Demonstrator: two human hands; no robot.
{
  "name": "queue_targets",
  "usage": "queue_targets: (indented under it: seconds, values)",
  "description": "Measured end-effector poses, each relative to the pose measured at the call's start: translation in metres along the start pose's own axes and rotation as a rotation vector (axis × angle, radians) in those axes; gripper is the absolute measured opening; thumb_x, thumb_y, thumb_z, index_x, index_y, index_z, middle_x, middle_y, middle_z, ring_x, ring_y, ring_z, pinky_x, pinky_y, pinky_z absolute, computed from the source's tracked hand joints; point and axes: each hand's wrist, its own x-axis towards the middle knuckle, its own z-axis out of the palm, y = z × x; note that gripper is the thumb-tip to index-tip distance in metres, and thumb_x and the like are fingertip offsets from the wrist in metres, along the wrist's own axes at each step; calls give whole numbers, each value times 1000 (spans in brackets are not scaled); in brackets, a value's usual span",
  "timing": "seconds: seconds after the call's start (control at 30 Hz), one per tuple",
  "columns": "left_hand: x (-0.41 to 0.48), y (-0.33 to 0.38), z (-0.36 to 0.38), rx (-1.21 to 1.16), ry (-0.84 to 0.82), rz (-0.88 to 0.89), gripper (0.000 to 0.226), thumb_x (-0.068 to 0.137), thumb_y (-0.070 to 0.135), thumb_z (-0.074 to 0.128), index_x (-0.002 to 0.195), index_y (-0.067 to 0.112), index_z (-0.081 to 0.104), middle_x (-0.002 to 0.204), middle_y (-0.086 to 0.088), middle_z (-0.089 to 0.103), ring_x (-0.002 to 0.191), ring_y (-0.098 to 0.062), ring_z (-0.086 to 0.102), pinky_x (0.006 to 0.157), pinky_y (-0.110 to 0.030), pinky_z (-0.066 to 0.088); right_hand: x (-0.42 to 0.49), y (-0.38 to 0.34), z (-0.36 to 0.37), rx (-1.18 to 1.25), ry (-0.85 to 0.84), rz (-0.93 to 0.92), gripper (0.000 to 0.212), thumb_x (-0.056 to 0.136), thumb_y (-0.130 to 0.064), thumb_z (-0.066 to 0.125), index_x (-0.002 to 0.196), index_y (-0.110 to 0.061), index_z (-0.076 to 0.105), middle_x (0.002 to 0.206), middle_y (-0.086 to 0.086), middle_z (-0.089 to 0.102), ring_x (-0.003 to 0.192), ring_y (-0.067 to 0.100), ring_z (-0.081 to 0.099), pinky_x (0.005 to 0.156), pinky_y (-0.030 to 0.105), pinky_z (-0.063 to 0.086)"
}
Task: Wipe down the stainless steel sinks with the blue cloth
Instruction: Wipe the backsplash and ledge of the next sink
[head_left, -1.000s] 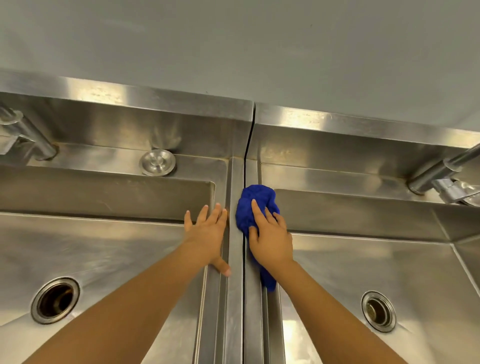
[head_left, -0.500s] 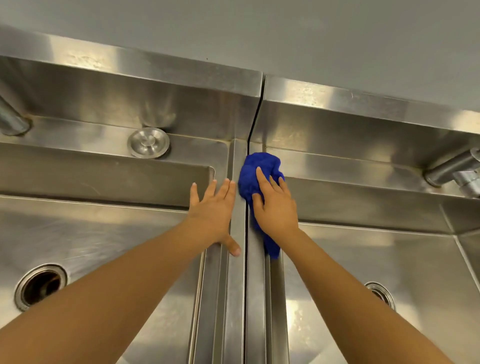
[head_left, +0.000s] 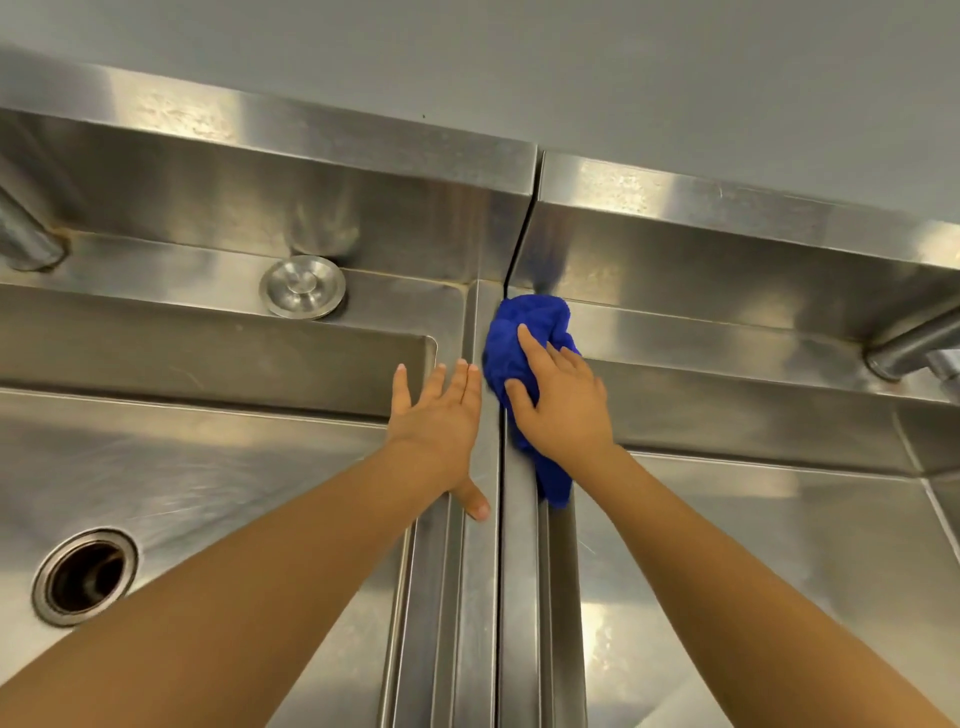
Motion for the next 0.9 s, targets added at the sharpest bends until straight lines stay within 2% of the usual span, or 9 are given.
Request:
queue_targets:
  seconds: [0.13,0.33,0.5,0.57,0.73,0.83,0.9]
  values:
    - [1,-2,3,-23,2,12,150,55,68,77,147,11,-26,158,-7,-23,146,-27,-17,110,-60,-12,32,3,-4,-22,-68,36,61,100,-41,35,153,-28,10,152,7,35,143,34,23,116,49,22]
    - [1,-4,3,-25,10,12,149,55,69,77,147,12,-26,159,-6,-23,146,-26,-17,110,-60,-13,48,0,-6,41,-81,82,60,100,-39,37,153,-26,12,154,11,32,142,34,25,116,49,21]
    - [1,-5,4,-32,19,15,148,55,70,76,147,13,-26,159,-5,-23,146,-26,-17,110,-59,-13,11,-2,5,107,33,26,61,99,-40,42,153,-26,18,152,7,36,141,29,29,116,43,23]
    - [2,-6,5,-47,23,19,148,56,70,76,147,14,-27,158,-4,-24,146,-25,-18,110,-59,-13,11,3,5,57,7,-1,62,98,-45,39,153,-28,14,153,6,34,141,29,28,117,46,22]
    - [2,-7,6,-55,11,25,146,58,69,75,147,15,-27,158,-3,-25,146,-25,-19,111,-59,-14,38,8,-8,-27,-109,14,63,99,-47,34,153,-30,5,158,2,22,146,30,12,116,53,5]
    - [2,-6,3,-45,3,19,146,58,69,75,147,14,-27,158,-4,-25,146,-25,-19,111,-59,-13,48,3,-9,6,-117,66,62,99,-46,34,153,-30,7,158,2,22,146,31,12,116,54,5]
    - [1,-5,2,-40,-4,18,147,58,69,75,147,14,-28,158,-4,-25,146,-26,-19,111,-59,-13,47,2,-6,18,-84,72,61,99,-46,35,153,-30,11,157,3,26,145,30,18,117,53,8]
